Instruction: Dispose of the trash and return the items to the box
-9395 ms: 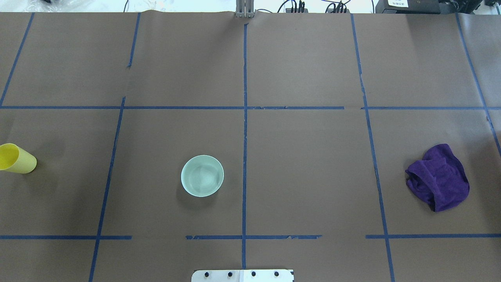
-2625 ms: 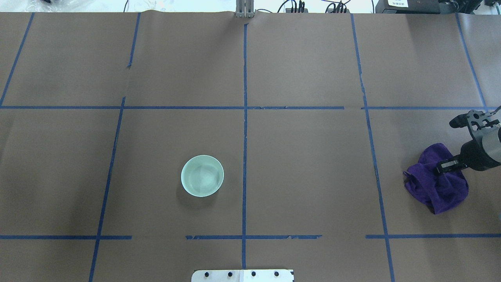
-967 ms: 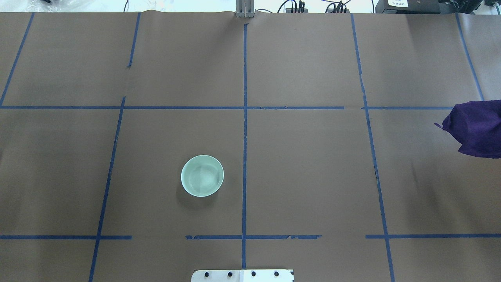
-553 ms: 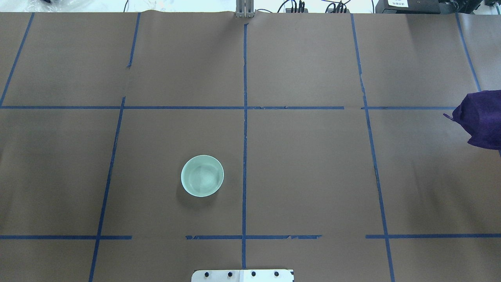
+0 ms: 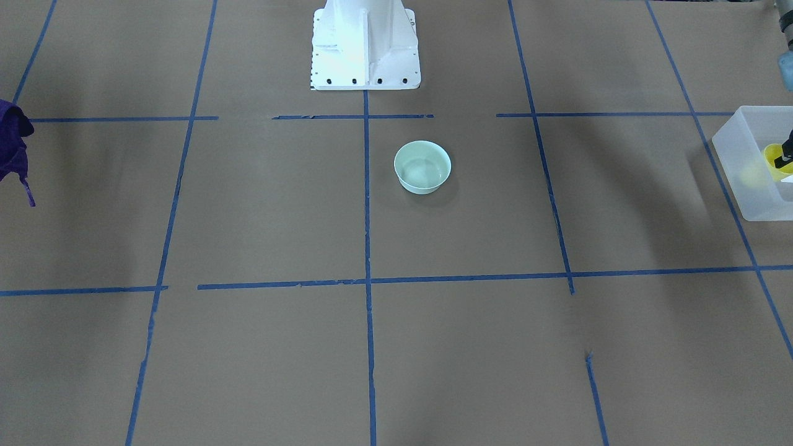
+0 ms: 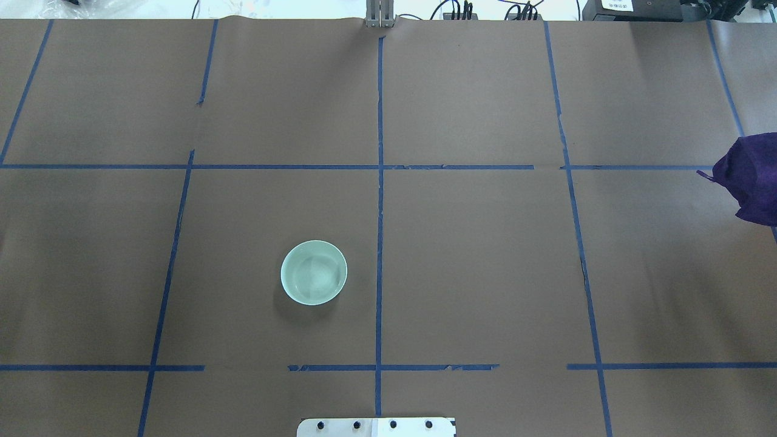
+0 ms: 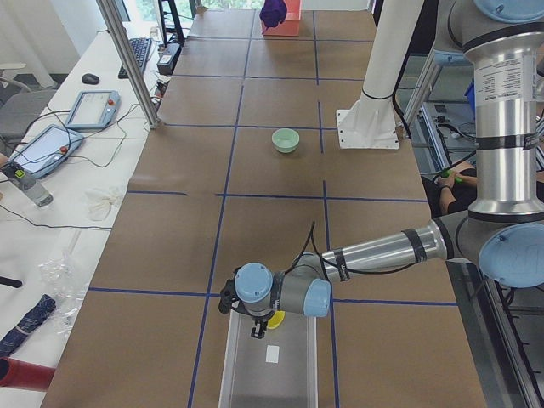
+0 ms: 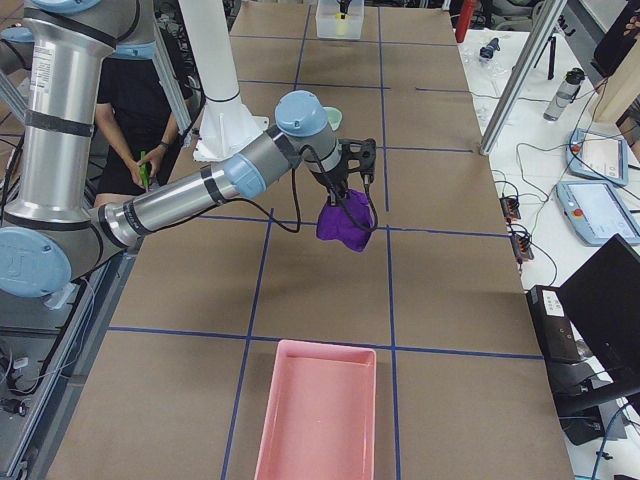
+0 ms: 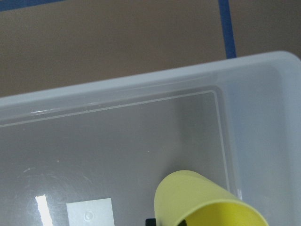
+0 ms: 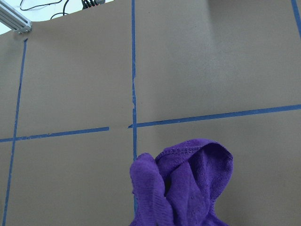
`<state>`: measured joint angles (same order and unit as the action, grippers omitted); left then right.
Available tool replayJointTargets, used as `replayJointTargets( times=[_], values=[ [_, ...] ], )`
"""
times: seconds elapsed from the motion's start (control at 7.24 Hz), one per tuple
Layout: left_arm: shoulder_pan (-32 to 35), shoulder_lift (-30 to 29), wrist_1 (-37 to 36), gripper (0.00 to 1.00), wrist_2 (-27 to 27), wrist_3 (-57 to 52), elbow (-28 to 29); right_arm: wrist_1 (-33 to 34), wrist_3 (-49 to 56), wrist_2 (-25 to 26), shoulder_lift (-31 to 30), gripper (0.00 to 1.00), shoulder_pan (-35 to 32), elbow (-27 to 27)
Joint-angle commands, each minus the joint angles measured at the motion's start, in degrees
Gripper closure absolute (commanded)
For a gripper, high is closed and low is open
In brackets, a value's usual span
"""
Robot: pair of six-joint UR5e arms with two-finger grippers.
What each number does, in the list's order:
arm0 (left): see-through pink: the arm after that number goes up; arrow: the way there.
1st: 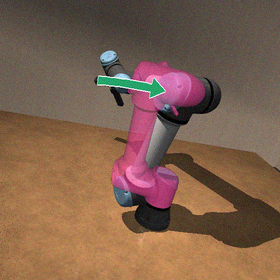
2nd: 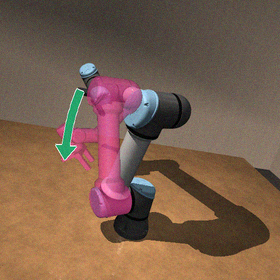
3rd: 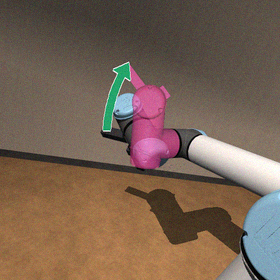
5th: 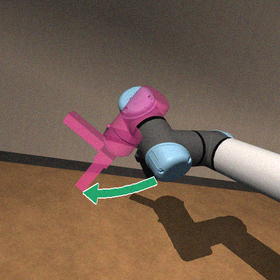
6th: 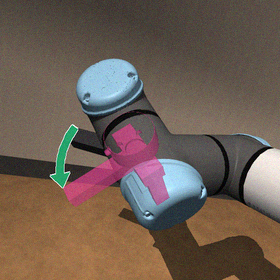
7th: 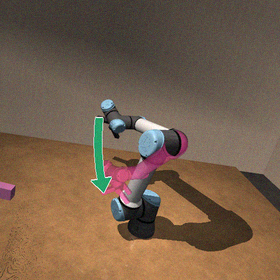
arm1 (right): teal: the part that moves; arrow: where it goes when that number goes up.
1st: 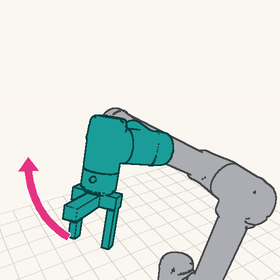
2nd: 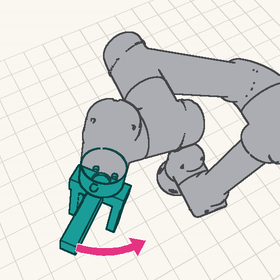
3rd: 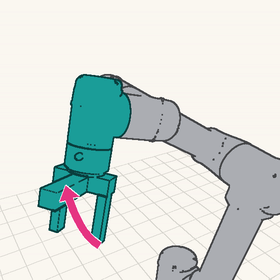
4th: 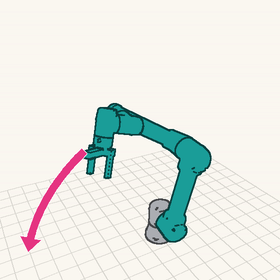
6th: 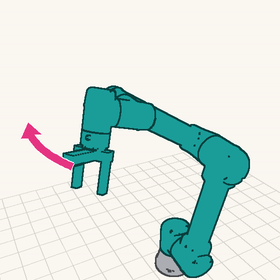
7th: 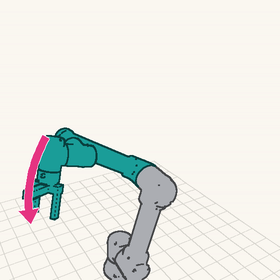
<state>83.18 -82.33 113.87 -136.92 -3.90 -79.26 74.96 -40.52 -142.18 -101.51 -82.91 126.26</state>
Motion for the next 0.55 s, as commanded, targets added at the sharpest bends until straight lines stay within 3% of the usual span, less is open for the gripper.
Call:
replayJointTargets(
  times=[0.0, 0.28, 0.41],
  values=[
    [0.6, 0.9, -0.2, 0.01, 0.5, -0.1, -7.3, 0.0, 0.0, 0.0, 0.0, 1.0, -0.1, -0.2],
    [4.3, 3.0, -4.4, 0.0, 11.2, 0.1, -19.4, 0.0, 0.1, 0.1, 0.0, 1.0, 0.1, -0.7],
    [5.4, 2.4, -9.8, 0.0, 11.9, 0.8, -25.4, 0.1, 1.2, 0.8, 0.0, 1.0, 0.0, -0.7]
  ],
)
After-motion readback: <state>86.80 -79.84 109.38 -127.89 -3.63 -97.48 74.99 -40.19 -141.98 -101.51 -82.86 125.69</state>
